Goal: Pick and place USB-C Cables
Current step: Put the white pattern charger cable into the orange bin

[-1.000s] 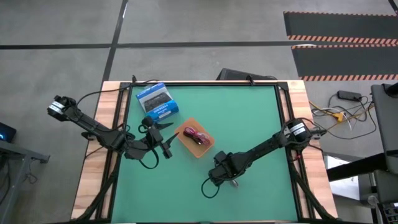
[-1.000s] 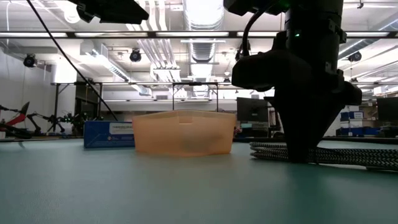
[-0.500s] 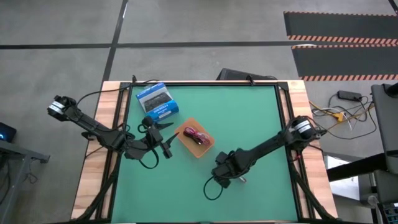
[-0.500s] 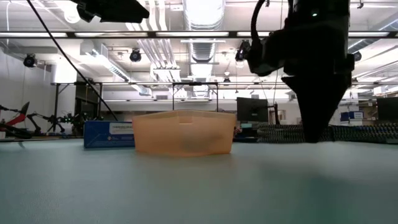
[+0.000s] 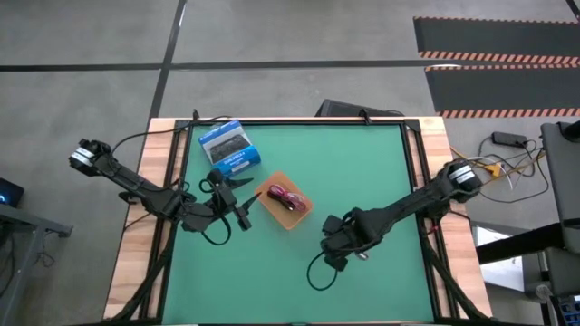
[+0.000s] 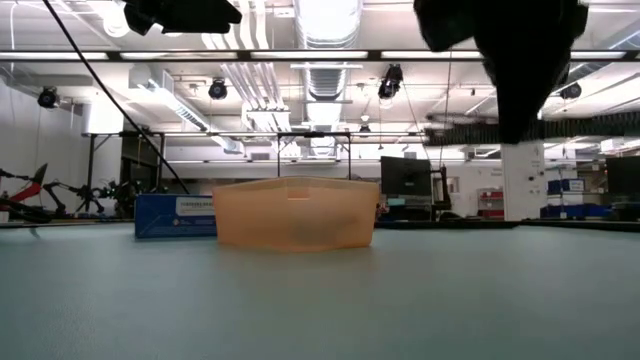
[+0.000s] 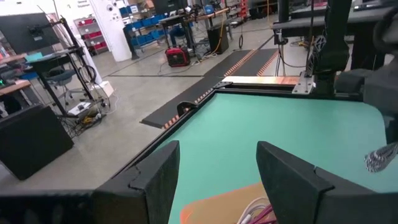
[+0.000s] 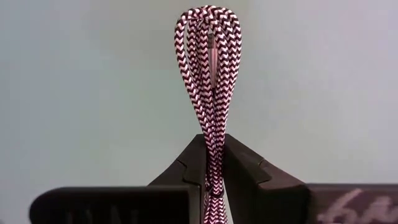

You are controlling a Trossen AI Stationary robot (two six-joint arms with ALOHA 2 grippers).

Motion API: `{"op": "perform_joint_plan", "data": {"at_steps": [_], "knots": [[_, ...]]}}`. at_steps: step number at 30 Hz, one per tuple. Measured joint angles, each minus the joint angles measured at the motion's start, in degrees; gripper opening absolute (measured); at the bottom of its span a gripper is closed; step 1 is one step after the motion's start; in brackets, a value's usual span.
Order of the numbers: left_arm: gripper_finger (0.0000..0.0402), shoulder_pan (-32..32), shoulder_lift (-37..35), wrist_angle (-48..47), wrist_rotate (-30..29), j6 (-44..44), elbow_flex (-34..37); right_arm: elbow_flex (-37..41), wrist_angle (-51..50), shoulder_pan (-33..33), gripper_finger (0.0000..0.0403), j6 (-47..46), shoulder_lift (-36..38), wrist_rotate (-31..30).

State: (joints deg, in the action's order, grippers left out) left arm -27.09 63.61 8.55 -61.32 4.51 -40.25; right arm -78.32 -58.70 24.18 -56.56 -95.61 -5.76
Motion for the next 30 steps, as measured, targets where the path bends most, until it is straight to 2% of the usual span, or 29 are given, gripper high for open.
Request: {"op": "perform_joint_plan", "data": {"at_steps": [4,7,16,19,22,26,30], "knots": [[0.0199,0.00,0.00,-0.04,0.00,1.20,0.00,-0.02,0.32,-0.02,0.0028,-0.64,3.61,-0.85],[0.0199,-0.02,0.00,0.00,0.00,2.00,0.00,-0.04,1.18,0.38,0.0028,-0.43,6.17,-4.16],[0.0199,-0.02,0.00,2.98,1.59,4.24,-0.02,0.59,6.39,4.62,0.0028,8.38,13.36,-21.98],[0.0199,-0.02,0.00,5.13,4.79,4.47,-0.02,2.86,11.13,6.29,0.0028,11.75,16.20,-27.98],[0.0199,-0.04,0.00,7.40,7.50,5.64,-0.02,6.33,17.56,6.96,0.0028,16.11,18.86,-31.38],[0.0199,-0.09,0.45,8.55,8.66,8.15,0.00,12.07,28.19,6.47,0.0028,21.40,21.91,-31.65],[0.0199,-0.07,1.61,12.57,9.36,8.67,-0.16,16.99,40.38,4.44,0.0028,27.42,24.20,-27.47]]}}
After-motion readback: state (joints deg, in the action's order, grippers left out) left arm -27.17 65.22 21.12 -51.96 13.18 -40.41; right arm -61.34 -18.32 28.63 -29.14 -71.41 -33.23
